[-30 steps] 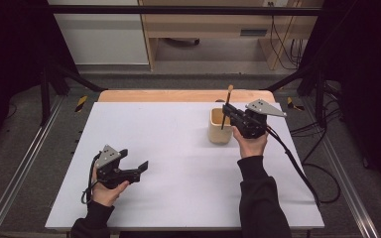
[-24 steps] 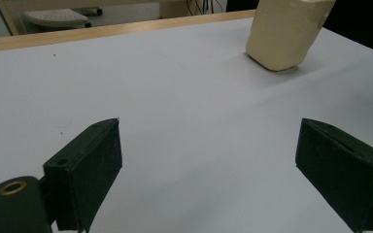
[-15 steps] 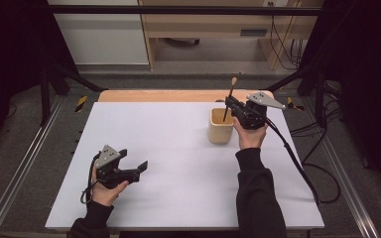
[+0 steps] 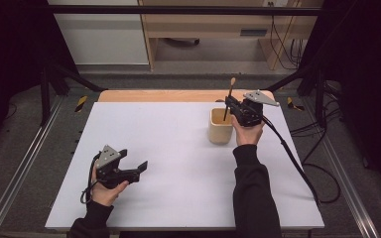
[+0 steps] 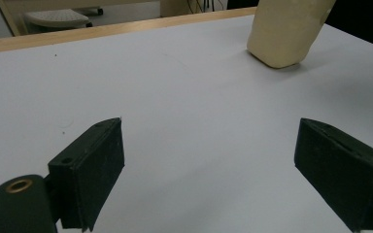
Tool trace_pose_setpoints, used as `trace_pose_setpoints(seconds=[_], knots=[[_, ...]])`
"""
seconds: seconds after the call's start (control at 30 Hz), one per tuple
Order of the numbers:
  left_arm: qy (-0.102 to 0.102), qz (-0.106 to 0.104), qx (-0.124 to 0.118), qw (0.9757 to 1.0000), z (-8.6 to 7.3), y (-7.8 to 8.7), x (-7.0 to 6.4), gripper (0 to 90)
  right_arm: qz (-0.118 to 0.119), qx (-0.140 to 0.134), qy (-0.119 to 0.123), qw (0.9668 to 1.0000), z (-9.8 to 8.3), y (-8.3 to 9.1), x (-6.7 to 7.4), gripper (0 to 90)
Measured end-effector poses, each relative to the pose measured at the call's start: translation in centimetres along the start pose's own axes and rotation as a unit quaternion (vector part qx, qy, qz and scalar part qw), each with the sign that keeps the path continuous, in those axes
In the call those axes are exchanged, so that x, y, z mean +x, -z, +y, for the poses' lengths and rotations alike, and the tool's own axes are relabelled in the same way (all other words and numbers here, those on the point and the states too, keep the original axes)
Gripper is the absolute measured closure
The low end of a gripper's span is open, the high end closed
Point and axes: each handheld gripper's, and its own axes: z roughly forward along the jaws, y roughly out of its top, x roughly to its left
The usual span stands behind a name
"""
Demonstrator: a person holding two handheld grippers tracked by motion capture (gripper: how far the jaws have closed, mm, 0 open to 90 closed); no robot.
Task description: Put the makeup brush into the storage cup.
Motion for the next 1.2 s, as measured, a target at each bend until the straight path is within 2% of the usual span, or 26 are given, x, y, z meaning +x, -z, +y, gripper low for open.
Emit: trace_pose_setpoints(seconds=[0.37, 1.2], knots=[[-0.005, 0.001, 0.002, 1.0000, 0.0, 0.0, -0.1, 10.8, -0.010, 0.018, -0.006, 0.9998, -1.3, -0.7, -0.7, 83.5], [-0.008, 0.003, 0.003, 1.0000, 0.0, -0.1, -0.2, 10.9, -0.012, 0.069, -0.010, 0.9975, -5.1, -1.8, -0.8, 83.3]])
